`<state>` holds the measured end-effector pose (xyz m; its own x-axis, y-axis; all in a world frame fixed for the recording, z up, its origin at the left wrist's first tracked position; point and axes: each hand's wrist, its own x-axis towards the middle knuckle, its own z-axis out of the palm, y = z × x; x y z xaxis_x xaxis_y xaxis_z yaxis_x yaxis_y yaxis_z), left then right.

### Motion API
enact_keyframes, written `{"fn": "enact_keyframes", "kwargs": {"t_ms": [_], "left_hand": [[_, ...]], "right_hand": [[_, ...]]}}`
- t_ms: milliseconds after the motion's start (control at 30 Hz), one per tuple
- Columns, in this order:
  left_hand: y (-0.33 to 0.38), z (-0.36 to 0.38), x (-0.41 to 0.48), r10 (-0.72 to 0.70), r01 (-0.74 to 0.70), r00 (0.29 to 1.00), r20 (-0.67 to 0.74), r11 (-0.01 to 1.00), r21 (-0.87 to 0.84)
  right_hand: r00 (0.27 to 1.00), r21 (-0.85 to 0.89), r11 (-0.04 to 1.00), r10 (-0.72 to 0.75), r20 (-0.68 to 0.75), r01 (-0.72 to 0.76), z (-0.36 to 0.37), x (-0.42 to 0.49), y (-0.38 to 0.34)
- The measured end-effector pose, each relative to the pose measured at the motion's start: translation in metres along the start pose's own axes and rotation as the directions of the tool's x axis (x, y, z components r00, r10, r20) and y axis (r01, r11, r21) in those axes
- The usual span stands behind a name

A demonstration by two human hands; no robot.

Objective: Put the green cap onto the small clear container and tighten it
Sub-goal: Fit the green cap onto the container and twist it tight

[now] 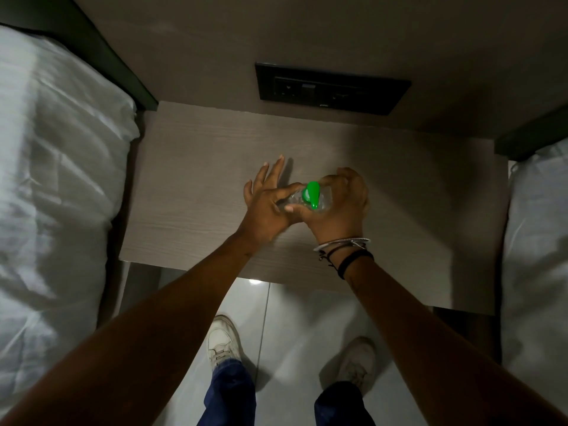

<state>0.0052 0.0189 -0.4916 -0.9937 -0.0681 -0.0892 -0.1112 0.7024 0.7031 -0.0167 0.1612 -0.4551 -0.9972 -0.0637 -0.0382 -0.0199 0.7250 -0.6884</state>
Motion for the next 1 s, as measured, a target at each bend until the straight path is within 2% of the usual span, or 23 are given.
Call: {"fn": "enact_keyframes", "kwargs": {"t_ms": [233, 500, 767, 1000], "left_hand": [[-0.014, 0.002, -0.004, 0.013, -0.014, 1.0, 0.015, 1.0, 0.023], [-0.011, 0.016, -0.004, -0.071, 0.073, 0.993, 0.096, 0.997, -0.027], [0.011, -0.003, 0.014, -0.034, 0.038, 0.995, 0.096, 0.998, -0.044], [0.01, -0.008, 0.013, -0.009, 0.01, 0.993, 0.118, 1.0, -0.005]], "right_hand": [[0.997, -0.114, 0.99, -0.078, 0.009, 0.078, -0.012, -0.014, 0.007], [0.988, -0.037, 0.993, -0.111, 0.103, 0.116, -0.004, -0.003, 0.019], [0.996, -0.007, 0.996, -0.092, -0.002, 0.092, -0.016, 0.011, 0.005], [0.996, 0.011, 0.996, -0.085, -0.004, 0.085, -0.016, 0.008, 0.005]]}}
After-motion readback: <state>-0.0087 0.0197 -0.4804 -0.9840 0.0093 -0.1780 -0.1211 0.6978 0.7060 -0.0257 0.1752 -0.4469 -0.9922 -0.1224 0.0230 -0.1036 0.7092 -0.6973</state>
